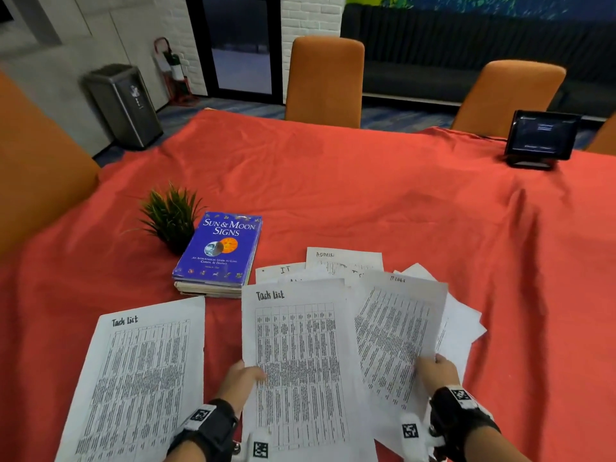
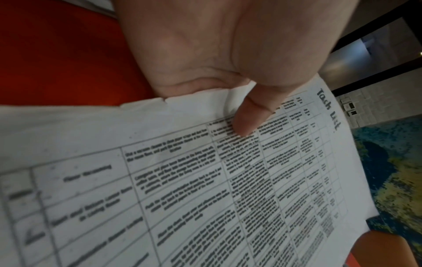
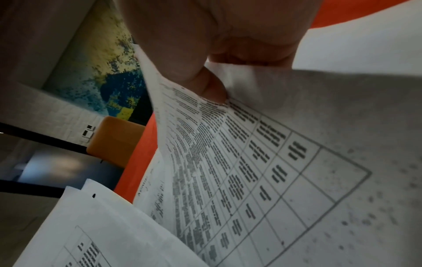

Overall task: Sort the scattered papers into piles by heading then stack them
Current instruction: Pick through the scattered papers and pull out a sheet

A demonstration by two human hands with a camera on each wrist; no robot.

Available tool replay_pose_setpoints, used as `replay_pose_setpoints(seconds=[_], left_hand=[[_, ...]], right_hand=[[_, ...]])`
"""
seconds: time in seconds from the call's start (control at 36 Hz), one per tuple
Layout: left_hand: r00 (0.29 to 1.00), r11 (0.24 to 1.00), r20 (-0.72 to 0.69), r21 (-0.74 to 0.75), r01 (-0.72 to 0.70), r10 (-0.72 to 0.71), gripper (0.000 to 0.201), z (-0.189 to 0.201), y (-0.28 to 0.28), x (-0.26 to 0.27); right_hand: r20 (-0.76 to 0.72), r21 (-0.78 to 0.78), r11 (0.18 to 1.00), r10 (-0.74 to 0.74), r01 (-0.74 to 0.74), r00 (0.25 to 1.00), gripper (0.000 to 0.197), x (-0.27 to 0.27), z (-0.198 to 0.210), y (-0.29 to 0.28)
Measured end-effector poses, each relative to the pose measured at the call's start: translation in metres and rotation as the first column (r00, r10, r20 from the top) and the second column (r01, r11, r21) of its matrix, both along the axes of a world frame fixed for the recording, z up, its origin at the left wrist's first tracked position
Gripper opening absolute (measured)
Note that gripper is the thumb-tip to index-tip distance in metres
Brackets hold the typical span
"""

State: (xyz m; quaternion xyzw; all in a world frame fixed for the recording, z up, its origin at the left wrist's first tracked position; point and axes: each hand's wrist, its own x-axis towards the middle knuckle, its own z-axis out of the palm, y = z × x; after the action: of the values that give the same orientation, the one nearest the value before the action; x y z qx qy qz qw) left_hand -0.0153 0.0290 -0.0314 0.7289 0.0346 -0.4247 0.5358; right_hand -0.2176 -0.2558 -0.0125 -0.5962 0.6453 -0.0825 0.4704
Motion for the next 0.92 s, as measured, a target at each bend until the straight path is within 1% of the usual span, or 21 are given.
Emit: replay_pose_setpoints(seconds=[0.11,0.17,0.25,0.28,0.31,0.36,0.39,0.44,0.5,0.53,0.56,0.58,0.61,0.64,0.67,0.69,0.72,0.78,0.83,0.86,0.92], left_hand=[[0.998,0.998,0.023,-0.03,-0.055,0.055,0.013,0.006,-0.008,0.001],[0.997,0.997,0.026,-0.04,-0.07,0.071,0.009,0.01,-0.012,0.0],[0.994,0.992,0.034,-0.066,-0.104,0.107,0.039,0.016,-0.019,0.0],[0.993,0.99,0.038,-0.087,-0.109,0.112,0.041,0.02,-0.022,0.0],[0.992,0.988,0.025,-0.096,-0.123,0.126,0.037,0.023,-0.025,-0.001],[0.987,0.978,0.015,-0.139,-0.158,0.162,0.02,0.028,-0.031,-0.003],[0.982,0.97,0.025,-0.165,-0.18,0.186,0.015,0.027,-0.033,-0.002],[0.976,0.958,0.044,-0.207,-0.2,0.214,0.014,0.03,-0.035,-0.001],[0.969,0.955,0.09,-0.214,-0.205,0.228,0.016,0.034,-0.034,0.0],[0.963,0.958,0.136,-0.2,-0.204,0.233,0.018,0.038,-0.033,0.001],[0.951,0.958,0.194,-0.2,-0.204,0.243,0.019,0.036,-0.032,0.004],[0.94,0.962,0.242,-0.191,-0.197,0.241,0.023,0.039,-0.031,0.005],[0.927,0.962,0.284,-0.194,-0.193,0.244,0.035,0.042,-0.031,0.006],[0.922,0.964,0.304,-0.184,-0.191,0.241,0.051,0.049,-0.032,0.006],[0.913,0.961,0.322,-0.199,-0.193,0.25,0.061,0.055,-0.034,0.007],[0.896,0.948,0.343,-0.243,-0.207,0.283,0.062,0.066,-0.038,0.007],[0.869,0.931,0.38,-0.298,-0.209,0.316,0.061,0.075,-0.041,0.008],[0.824,0.908,0.441,-0.371,-0.194,0.356,0.063,0.095,-0.048,0.008],[0.796,0.896,0.481,-0.413,-0.164,0.367,0.057,0.112,-0.05,0.007],[0.794,0.886,0.477,-0.437,-0.156,0.376,0.052,0.117,-0.051,0.007],[0.798,0.856,0.452,-0.495,-0.146,0.397,0.047,0.126,-0.052,0.005]], right_hand=[[0.127,-0.045,0.998,0.039,-0.033,0.991,0.013,0.006,0.018,0.004],[0.195,-0.057,0.997,0.063,-0.053,0.979,0.02,0.012,0.024,0.009],[0.269,-0.04,0.986,0.169,-0.165,0.948,0.025,0.019,0.035,0.018],[0.285,-0.018,0.975,0.216,-0.22,0.934,0.023,0.021,0.041,0.022],[0.306,0.013,0.962,0.256,-0.273,0.917,0.021,0.024,0.047,0.028],[0.338,0.042,0.928,0.336,-0.371,0.879,0.022,0.031,0.056,0.037],[0.35,0.046,0.912,0.367,-0.407,0.862,0.023,0.034,0.06,0.042],[0.375,0.057,0.893,0.395,-0.446,0.838,0.024,0.039,0.065,0.049],[0.379,0.053,0.896,0.39,-0.44,0.84,0.026,0.044,0.068,0.053],[0.381,0.044,0.906,0.375,-0.422,0.845,0.026,0.046,0.07,0.055],[0.388,0.014,0.913,0.371,-0.408,0.844,0.031,0.048,0.071,0.057],[0.393,-0.012,0.918,0.369,-0.397,0.842,0.044,0.049,0.075,0.06],[0.412,-0.036,0.912,0.387,-0.409,0.825,0.054,0.051,0.076,0.061],[0.438,-0.076,0.906,0.406,-0.417,0.802,0.05,0.053,0.082,0.063],[0.481,-0.128,0.893,0.437,-0.432,0.76,0.036,0.056,0.088,0.065],[0.504,-0.18,0.875,0.474,-0.449,0.722,0.024,0.059,0.096,0.066],[0.524,-0.253,0.857,0.511,-0.448,0.682,0.02,0.063,0.101,0.066],[0.511,-0.384,0.831,0.554,-0.403,0.657,0.021,0.068,0.11,0.066],[0.54,-0.433,0.842,0.528,-0.322,0.655,0.024,0.071,0.115,0.064],[0.555,-0.447,0.847,0.514,-0.286,0.655,0.022,0.072,0.119,0.064],[0.589,-0.473,0.846,0.511,-0.245,0.627,0.019,0.074,0.128,0.065]])
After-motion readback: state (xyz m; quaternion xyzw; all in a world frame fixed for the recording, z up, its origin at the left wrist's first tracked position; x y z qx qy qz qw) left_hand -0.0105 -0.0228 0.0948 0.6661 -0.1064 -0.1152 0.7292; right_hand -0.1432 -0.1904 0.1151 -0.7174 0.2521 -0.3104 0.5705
